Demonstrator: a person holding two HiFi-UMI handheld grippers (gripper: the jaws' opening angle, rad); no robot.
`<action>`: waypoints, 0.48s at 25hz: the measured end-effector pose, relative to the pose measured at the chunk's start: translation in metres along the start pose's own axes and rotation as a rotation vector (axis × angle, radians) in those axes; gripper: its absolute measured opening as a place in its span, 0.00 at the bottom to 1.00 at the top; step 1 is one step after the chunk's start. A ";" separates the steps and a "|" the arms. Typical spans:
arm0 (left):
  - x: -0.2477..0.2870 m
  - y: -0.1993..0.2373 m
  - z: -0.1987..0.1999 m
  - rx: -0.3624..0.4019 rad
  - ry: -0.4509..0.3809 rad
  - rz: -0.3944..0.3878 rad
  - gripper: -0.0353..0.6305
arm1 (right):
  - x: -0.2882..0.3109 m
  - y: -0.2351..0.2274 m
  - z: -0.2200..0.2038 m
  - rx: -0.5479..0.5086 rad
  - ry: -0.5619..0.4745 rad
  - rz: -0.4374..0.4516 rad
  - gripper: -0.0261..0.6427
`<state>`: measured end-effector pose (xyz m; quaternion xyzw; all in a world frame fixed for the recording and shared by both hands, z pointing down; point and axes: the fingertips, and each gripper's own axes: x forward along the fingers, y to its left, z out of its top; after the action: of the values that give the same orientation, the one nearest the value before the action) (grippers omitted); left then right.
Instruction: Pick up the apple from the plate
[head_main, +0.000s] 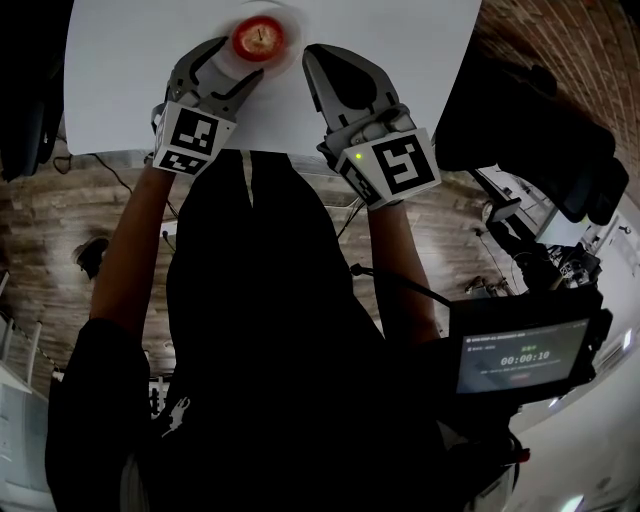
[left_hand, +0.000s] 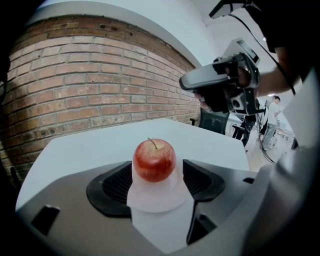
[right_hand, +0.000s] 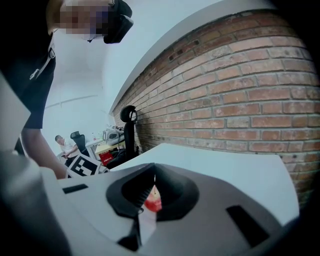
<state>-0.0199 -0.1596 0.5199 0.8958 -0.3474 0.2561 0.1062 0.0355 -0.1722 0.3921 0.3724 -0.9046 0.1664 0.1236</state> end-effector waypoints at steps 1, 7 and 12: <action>0.001 0.000 -0.003 0.001 0.005 0.000 0.52 | 0.000 -0.001 -0.001 0.001 0.004 -0.004 0.05; 0.006 0.004 -0.007 0.011 0.020 0.006 0.58 | -0.002 -0.003 -0.003 -0.007 0.009 -0.017 0.05; 0.011 0.006 -0.005 0.017 0.029 0.005 0.61 | -0.003 -0.004 -0.002 0.006 0.005 -0.021 0.05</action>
<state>-0.0187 -0.1682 0.5298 0.8918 -0.3461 0.2724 0.1032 0.0410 -0.1721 0.3939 0.3819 -0.8999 0.1685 0.1263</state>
